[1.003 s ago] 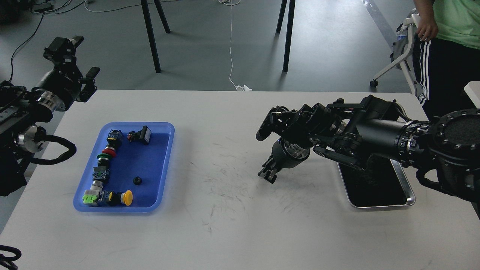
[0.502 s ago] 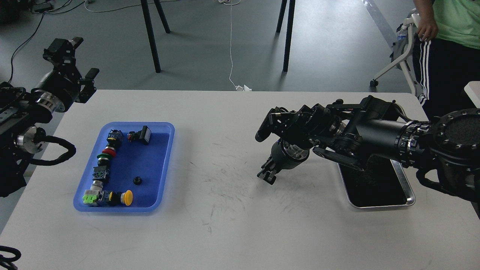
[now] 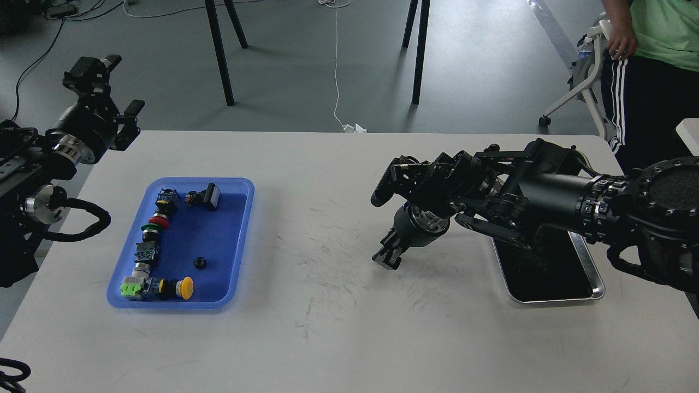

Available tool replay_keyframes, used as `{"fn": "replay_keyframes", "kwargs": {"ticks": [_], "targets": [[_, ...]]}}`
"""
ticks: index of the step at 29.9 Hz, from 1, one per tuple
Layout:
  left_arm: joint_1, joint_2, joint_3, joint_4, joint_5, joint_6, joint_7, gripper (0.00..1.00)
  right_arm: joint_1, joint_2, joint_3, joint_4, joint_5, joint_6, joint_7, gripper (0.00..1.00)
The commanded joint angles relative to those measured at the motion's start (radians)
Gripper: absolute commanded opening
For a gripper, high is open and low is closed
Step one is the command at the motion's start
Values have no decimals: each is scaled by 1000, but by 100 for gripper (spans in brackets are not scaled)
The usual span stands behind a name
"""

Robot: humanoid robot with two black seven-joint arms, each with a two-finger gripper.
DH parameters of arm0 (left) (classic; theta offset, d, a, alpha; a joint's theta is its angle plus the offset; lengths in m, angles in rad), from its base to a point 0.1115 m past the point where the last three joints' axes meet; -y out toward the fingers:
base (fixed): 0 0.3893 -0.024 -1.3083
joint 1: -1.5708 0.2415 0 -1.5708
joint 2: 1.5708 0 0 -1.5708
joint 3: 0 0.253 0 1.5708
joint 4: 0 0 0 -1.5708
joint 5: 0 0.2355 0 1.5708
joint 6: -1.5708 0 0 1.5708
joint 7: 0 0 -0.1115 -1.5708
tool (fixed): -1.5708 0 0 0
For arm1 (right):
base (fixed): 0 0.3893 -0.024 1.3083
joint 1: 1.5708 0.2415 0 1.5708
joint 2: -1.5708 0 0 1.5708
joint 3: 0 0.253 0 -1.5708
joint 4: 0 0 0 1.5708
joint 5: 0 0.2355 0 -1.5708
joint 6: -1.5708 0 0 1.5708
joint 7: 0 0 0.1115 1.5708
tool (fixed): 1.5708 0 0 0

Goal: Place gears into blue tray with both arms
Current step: 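Lift the gear with the right hand toward the metal tray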

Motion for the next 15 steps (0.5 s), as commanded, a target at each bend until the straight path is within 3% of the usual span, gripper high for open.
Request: {"fn": "replay_keyframes", "kwargs": {"ticks": [1, 15], "targets": [[3, 0, 0, 0, 0, 0, 0, 98, 0, 0, 0, 1, 0, 0, 0, 41], [6, -7, -2, 15, 0, 0, 0, 98, 0, -11, -26, 1, 0, 0, 0, 41]]}}
